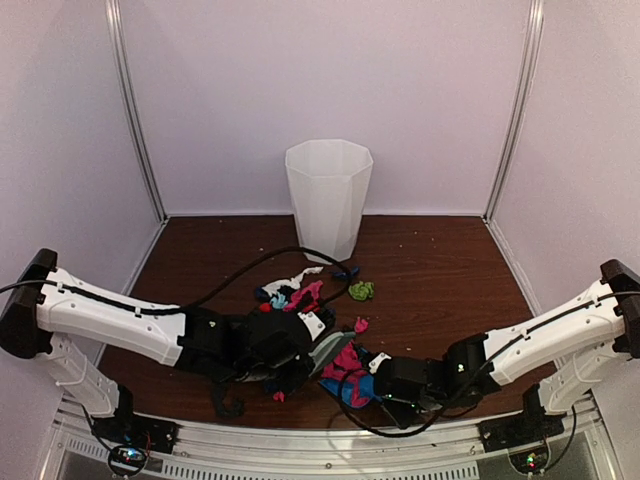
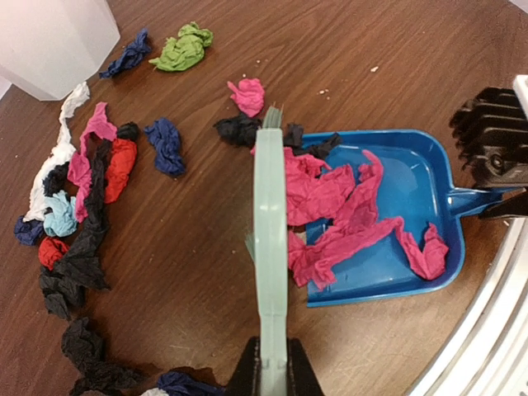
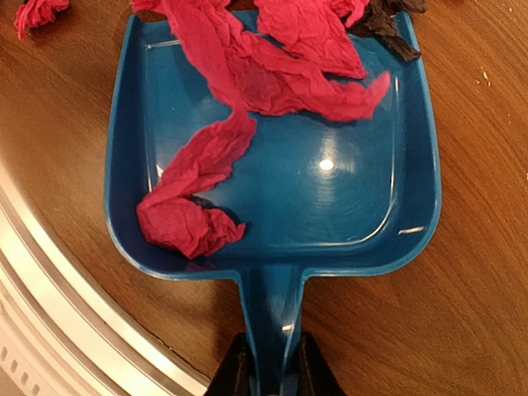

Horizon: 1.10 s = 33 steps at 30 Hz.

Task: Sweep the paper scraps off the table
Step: Sweep the paper scraps into the dustpan.

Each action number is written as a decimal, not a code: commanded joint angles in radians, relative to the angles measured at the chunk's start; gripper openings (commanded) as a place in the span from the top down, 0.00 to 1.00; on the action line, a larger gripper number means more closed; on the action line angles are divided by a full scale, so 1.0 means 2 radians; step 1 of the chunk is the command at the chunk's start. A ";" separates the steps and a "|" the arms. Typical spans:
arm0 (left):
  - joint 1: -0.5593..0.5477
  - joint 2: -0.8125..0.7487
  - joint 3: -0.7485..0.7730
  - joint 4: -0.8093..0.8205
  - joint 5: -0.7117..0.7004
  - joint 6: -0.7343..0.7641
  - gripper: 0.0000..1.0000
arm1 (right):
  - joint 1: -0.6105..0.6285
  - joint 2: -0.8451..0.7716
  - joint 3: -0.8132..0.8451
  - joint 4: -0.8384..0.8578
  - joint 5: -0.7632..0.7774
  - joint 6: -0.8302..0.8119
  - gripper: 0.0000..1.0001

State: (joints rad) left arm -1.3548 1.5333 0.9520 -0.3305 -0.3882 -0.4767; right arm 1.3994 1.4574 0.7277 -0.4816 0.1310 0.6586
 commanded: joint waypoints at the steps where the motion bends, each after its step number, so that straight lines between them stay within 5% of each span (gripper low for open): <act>1: -0.012 -0.012 0.014 -0.003 0.016 -0.002 1.00 | -0.004 0.002 0.002 0.002 0.007 -0.004 1.00; 25: -0.032 -0.116 -0.021 -0.049 0.023 -0.038 1.00 | -0.006 -0.022 -0.046 0.038 0.012 0.007 1.00; 33: -0.033 -0.135 -0.023 -0.066 -0.039 -0.058 1.00 | -0.006 -0.035 -0.056 0.033 0.012 0.015 1.00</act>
State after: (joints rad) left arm -1.4158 1.2949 0.9131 -0.4683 -0.3668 -0.5591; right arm 1.3941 1.4063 0.6399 -0.3775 0.1390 0.6636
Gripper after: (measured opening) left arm 0.073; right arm 0.163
